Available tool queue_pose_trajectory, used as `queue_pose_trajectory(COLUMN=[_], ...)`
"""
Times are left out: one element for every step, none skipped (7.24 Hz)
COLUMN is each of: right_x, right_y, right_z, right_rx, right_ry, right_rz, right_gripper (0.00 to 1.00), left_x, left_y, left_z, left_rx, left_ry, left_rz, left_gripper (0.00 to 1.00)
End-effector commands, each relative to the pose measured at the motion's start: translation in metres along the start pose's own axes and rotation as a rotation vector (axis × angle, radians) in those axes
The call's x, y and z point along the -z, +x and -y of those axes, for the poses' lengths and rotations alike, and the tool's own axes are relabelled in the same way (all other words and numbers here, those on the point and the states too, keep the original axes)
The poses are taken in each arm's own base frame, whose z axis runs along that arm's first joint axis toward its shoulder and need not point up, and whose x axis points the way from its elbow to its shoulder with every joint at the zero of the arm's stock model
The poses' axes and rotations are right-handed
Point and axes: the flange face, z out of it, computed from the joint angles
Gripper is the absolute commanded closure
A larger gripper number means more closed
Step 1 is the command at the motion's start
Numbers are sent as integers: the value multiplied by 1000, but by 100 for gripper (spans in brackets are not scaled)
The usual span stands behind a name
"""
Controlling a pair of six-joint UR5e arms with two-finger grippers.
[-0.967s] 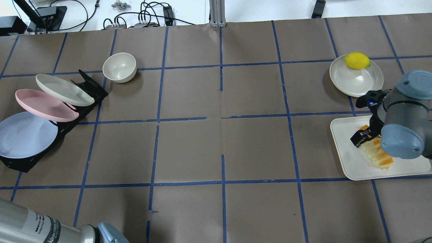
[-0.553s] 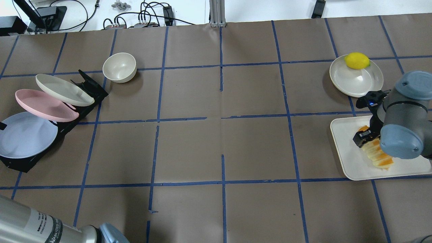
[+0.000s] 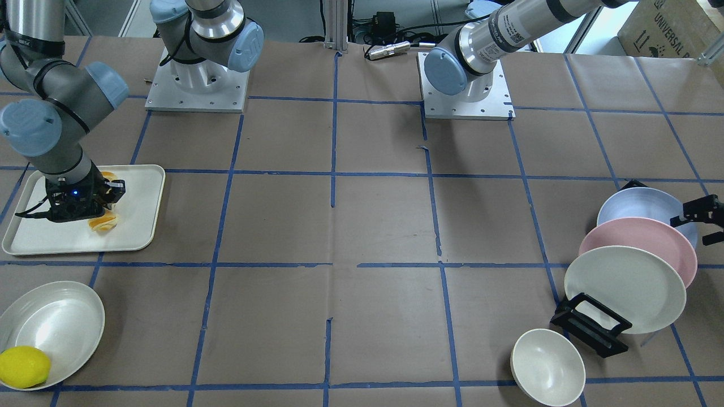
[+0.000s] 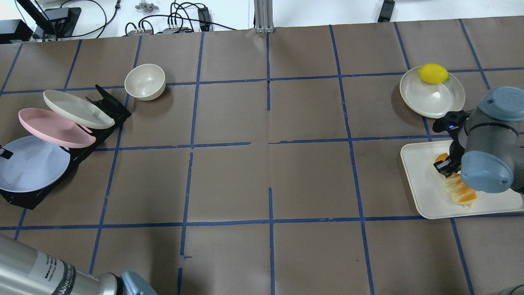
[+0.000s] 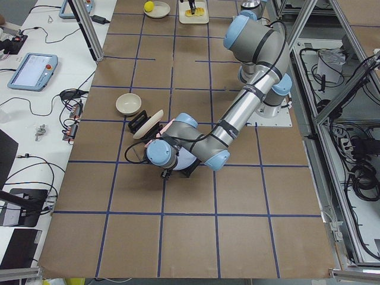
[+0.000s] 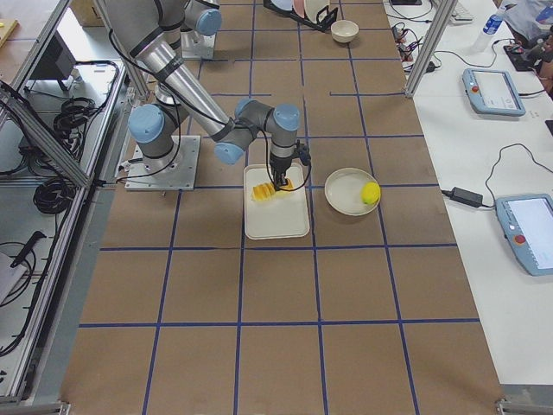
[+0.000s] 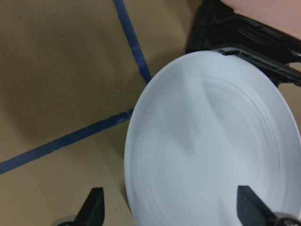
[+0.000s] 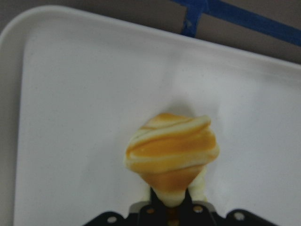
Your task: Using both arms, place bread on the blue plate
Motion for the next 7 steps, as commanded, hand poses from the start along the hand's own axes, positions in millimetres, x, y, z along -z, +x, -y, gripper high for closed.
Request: queue_pose_trajectory(right_x=[13, 37, 78, 136, 168, 195, 210], right_y=[1, 1, -5, -11, -18, -23, -28], right_z=[-3, -9, -26, -48, -65, -77, -84], right_rx=[-13, -33, -33, -55, -59, -83, -122], right_ry=[13, 45, 33, 62, 64, 96, 123], right_rz=[-14, -42, -36, -63, -67, -88, -96], right_gripper=[92, 91, 91, 91, 91, 90, 90], left_x=[-7, -7, -7, -9, -8, -9, -9], left_y=[-6, -6, -6, -6, -6, -6, -6], left_z=[0, 0, 0, 0, 0, 0, 0], left_rx=[-1, -2, -2, -3, -7, -10, -10], left_ry=[2, 2, 2, 1, 1, 1, 1], left_rz=[8, 8, 8, 5, 6, 5, 5], left_gripper=[15, 17, 19, 26, 36, 45, 68])
